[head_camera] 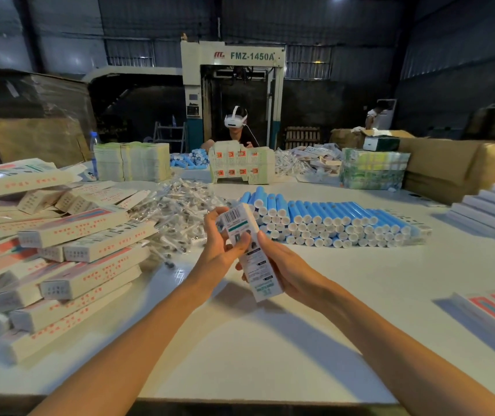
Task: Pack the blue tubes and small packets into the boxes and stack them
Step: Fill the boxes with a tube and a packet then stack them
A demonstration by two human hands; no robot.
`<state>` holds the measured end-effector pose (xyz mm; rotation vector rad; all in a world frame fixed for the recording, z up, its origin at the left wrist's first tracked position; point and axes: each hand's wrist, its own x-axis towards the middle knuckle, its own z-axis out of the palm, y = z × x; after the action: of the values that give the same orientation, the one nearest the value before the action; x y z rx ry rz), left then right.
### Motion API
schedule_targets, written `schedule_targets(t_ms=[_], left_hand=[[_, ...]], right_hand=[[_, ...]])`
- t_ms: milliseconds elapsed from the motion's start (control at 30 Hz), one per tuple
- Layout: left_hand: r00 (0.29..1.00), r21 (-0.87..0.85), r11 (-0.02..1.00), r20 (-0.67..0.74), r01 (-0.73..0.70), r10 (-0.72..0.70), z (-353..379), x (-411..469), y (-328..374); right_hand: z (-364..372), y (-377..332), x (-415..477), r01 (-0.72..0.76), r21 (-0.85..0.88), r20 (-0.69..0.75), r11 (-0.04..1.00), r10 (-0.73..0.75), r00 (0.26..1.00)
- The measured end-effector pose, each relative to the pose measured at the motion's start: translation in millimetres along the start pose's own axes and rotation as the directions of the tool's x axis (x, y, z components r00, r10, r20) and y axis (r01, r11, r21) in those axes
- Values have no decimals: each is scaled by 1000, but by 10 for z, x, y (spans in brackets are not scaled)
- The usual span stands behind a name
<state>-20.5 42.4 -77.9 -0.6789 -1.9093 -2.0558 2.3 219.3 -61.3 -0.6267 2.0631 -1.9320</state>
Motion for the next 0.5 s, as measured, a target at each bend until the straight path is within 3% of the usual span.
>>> schedule_targets(t_ms=[133, 233, 300, 367, 433, 500], left_hand=[[998, 273, 960, 30, -60, 54, 41, 5, -107], [990, 416, 903, 120, -111, 67, 40, -18, -215], [977, 490, 857, 201, -160, 68, 30, -50, -287], [963, 548, 812, 261, -201, 62, 29, -83, -319], [954, 585, 782, 297, -216, 42, 34, -116, -315], [950, 610, 759, 311, -227, 34, 28, -133, -310]], right_hand=[[-111, -112, -260, -28, -283, -176, 959, -23, 984], [-414, -137, -663, -95, -549, -325, 830, -108, 940], [-671, -73, -1009, -224, -693, -453, 685, -173, 874], [-871, 18, -1364, -448, -779, -579, 439, -229, 782], [-1024, 138, -1691, -608, -756, -654, 242, -289, 699], [-1167, 251, -1972, -689, -716, -684, 112, -305, 662]])
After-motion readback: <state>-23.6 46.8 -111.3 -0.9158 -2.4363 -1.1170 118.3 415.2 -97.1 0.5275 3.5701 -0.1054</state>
